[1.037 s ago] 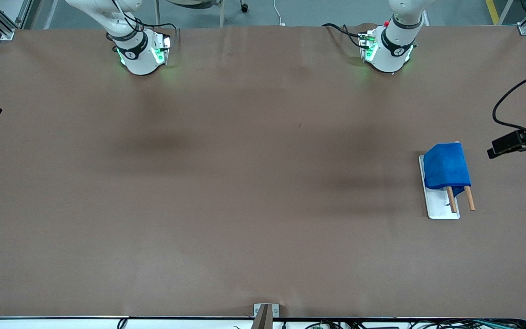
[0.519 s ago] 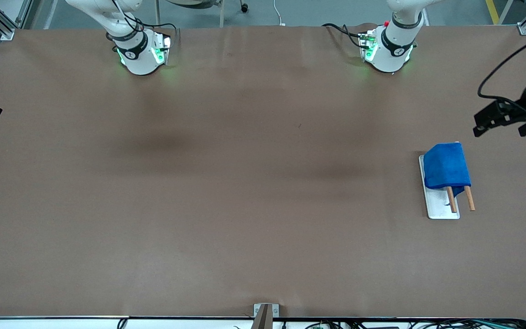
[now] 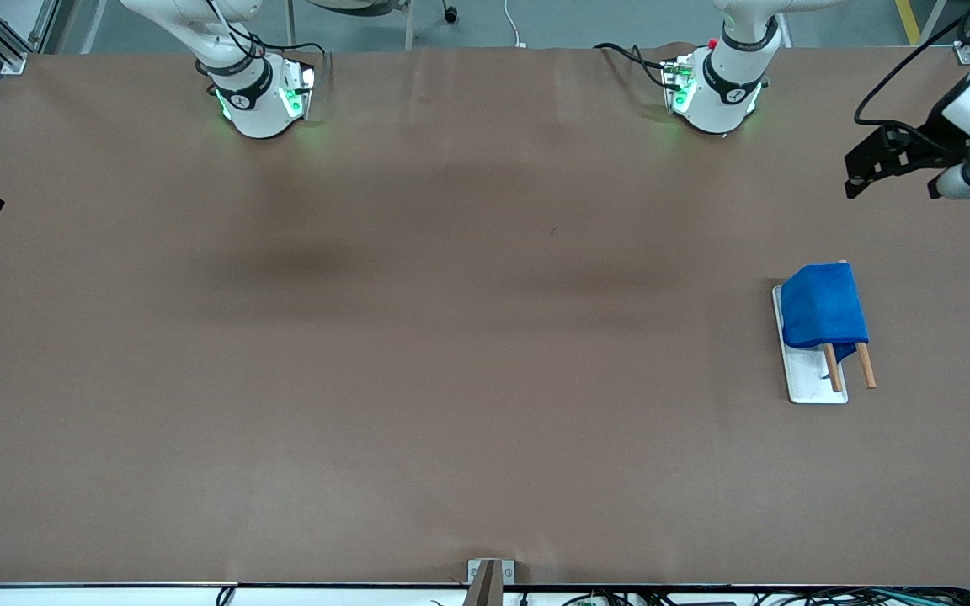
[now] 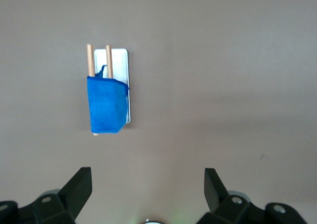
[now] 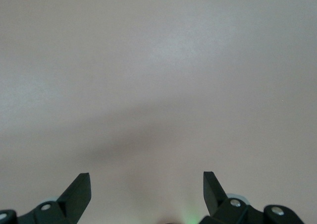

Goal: Right arm passes towel to left arm to hang

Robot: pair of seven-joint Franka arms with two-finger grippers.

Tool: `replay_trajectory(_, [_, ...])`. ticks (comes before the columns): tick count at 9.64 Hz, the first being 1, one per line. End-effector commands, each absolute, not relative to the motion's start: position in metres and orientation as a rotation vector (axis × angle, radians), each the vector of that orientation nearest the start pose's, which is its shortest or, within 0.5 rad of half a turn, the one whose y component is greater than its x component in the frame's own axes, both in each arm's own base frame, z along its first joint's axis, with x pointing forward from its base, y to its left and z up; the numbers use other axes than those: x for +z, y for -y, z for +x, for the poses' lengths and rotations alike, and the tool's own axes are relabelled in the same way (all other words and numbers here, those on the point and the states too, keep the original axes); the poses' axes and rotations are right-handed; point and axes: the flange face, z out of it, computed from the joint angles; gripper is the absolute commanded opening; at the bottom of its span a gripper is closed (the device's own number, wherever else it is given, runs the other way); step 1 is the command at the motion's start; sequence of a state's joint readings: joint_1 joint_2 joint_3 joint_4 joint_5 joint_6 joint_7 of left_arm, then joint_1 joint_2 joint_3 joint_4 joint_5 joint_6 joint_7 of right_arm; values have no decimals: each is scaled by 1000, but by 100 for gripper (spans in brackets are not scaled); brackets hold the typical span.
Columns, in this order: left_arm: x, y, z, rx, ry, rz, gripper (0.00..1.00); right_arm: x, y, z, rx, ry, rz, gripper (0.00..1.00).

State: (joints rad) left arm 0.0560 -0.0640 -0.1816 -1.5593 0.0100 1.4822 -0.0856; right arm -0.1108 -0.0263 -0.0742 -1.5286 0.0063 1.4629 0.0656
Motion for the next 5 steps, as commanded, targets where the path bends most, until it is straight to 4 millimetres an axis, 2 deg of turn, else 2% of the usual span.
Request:
replay_trajectory(1, [638,65,512,78,-42,-3132,100,651,98,525,77,-394,-3089,100])
replay_trajectory(3, [650,61,517,48,-54,-3127,100,651,98,525,74,-394,-3090,100])
replay_trajectory(5, [650,60,516,58,-53,-3118,100,651,99,525,76,-396,-3088,100])
